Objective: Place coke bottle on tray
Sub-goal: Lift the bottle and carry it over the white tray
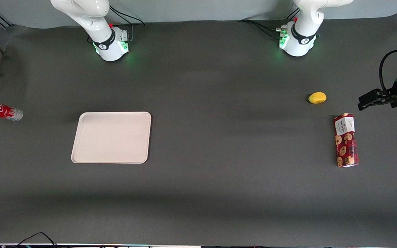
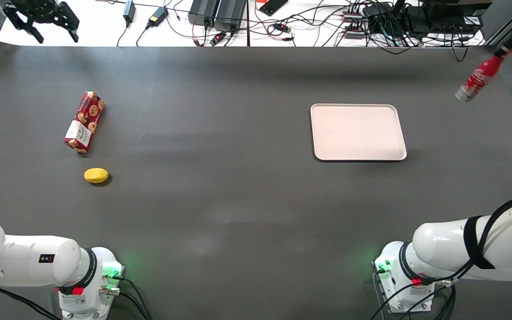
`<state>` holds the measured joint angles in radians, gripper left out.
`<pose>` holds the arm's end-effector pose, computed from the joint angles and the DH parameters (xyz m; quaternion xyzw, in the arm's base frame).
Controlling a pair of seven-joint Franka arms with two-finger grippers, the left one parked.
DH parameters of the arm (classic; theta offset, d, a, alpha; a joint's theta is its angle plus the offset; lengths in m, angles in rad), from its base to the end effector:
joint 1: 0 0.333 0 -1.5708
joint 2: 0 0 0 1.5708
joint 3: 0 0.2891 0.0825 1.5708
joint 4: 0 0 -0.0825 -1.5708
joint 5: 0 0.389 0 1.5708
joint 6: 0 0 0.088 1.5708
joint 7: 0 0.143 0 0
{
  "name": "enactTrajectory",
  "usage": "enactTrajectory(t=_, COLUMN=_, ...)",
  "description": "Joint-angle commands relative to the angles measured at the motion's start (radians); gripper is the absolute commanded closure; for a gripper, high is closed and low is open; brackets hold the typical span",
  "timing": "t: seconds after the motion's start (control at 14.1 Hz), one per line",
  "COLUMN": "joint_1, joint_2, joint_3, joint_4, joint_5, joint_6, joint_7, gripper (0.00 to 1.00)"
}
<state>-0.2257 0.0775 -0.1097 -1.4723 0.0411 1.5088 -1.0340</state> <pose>0.5445 -0.1811 0.5593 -0.9390 -0.3430 0.0054 0.0254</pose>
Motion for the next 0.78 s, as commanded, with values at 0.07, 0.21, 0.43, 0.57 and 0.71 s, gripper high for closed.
enactTrajectory(t=0.07, joint_1=0.000, joint_2=0.015, joint_3=0.238, joint_4=0.095, joint_5=-0.078, joint_6=-0.076, joint_7=0.343, gripper=0.96)
enactTrajectory(t=0.21, joint_1=-0.001, joint_2=0.031, joint_3=0.361, joint_4=0.086, joint_5=-0.113, joint_6=-0.074, joint_7=0.518, gripper=0.96)
enactTrajectory(t=0.43, joint_1=0.000, joint_2=0.129, joint_3=0.436, joint_4=0.058, joint_5=-0.115, joint_6=-0.021, joint_7=0.685, gripper=0.96)
enactTrajectory(t=0.57, joint_1=0.000, joint_2=0.125, joint_3=0.443, joint_4=-0.099, joint_5=-0.170, joint_6=0.115, joint_7=0.724, gripper=0.96)
enactTrajectory(t=0.71, joint_1=-0.014, joint_2=0.091, joint_3=0.436, joint_4=-0.266, joint_5=-0.179, joint_6=0.261, joint_7=0.726, gripper=0.96)
